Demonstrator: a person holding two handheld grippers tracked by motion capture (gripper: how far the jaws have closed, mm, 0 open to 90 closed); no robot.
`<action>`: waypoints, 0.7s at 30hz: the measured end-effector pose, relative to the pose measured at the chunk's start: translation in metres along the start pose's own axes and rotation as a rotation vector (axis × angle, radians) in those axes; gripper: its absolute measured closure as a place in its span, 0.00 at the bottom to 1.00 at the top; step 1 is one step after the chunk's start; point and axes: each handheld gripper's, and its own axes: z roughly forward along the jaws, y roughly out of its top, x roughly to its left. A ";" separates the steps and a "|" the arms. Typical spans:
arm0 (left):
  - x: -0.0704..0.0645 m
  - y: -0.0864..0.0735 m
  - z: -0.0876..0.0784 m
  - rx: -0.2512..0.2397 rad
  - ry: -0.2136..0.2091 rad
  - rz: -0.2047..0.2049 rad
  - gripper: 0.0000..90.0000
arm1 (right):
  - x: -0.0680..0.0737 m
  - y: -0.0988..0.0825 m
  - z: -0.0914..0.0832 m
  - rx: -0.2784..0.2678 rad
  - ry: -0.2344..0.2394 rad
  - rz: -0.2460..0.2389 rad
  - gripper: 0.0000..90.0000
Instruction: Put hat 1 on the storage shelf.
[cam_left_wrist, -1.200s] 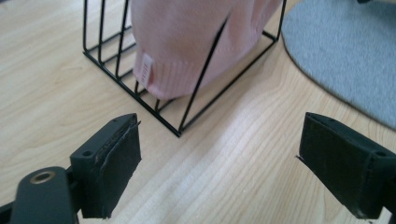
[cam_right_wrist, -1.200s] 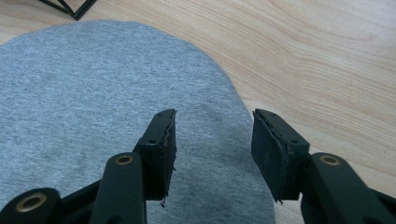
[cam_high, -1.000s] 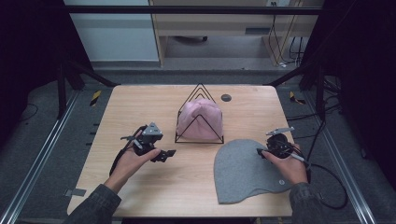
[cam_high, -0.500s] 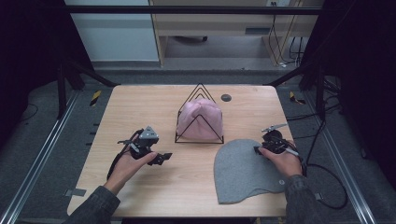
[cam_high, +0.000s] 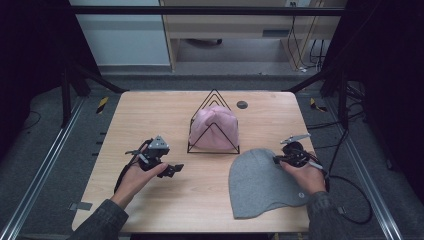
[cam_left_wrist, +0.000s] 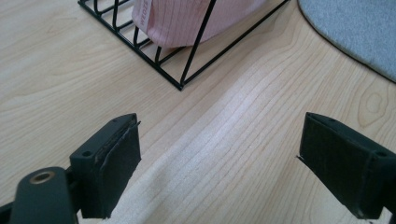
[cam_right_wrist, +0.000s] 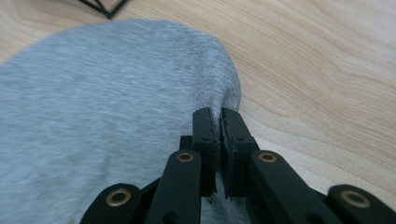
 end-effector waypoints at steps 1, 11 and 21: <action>0.000 -0.001 0.000 0.002 -0.006 -0.003 0.13 | 0.002 0.000 -0.005 -0.009 0.003 -0.006 0.95; -0.002 -0.003 0.003 0.014 -0.047 -0.008 0.10 | 0.038 0.005 -0.051 -0.149 0.012 -0.133 0.95; -0.009 -0.004 0.005 0.009 -0.116 0.017 0.10 | 0.087 0.027 -0.088 -0.243 0.049 -0.280 0.96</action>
